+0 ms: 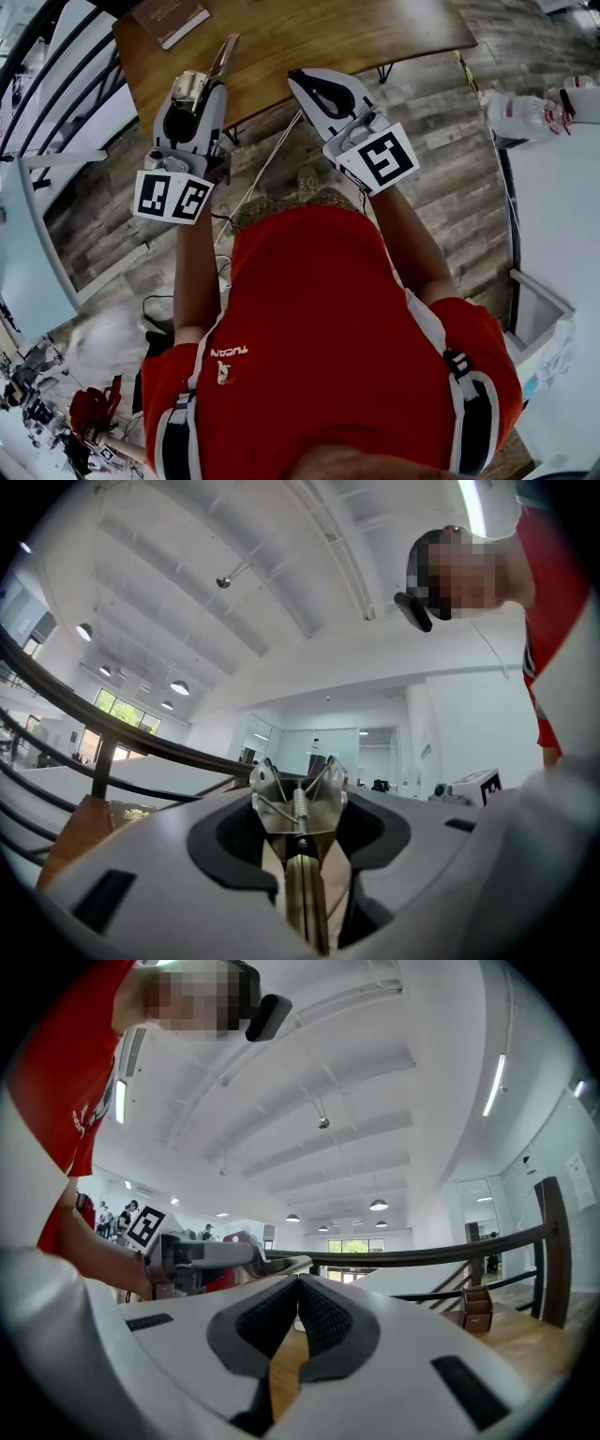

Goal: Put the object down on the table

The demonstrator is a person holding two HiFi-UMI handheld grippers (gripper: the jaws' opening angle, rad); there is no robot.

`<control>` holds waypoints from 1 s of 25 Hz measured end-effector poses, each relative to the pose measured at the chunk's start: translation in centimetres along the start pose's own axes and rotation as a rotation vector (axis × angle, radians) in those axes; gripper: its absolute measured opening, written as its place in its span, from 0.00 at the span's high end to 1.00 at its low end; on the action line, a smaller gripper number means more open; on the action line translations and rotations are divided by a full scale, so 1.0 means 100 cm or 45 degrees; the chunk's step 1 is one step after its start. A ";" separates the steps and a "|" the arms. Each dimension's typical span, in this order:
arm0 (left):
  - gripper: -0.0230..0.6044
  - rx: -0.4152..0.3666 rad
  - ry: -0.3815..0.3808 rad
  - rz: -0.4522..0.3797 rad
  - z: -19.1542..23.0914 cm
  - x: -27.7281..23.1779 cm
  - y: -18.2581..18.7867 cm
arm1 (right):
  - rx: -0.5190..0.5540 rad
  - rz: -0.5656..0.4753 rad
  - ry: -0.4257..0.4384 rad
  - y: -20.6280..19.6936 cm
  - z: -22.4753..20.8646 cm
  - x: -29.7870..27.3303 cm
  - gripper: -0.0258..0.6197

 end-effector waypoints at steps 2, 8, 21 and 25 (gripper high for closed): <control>0.66 0.011 0.015 0.022 0.005 -0.012 -0.007 | -0.017 0.018 0.001 -0.006 -0.010 -0.005 0.92; 0.66 0.031 0.032 0.082 0.028 -0.036 -0.024 | -0.045 0.059 -0.015 -0.021 -0.026 -0.024 0.92; 0.66 0.065 -0.056 0.211 0.087 -0.085 -0.060 | -0.029 0.142 -0.157 -0.034 -0.049 -0.069 0.92; 0.66 0.075 -0.094 0.257 0.101 -0.095 -0.071 | -0.021 0.178 -0.203 -0.046 -0.050 -0.084 0.92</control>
Point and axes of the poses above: the fingertips, and each gripper's own axes: x backward along the fingers, z to its left, y out of its top, the point moved 9 cm from there along x, backward along the fingers, and after that the axes turned 4 degrees about -y, right-handed, at the moved point
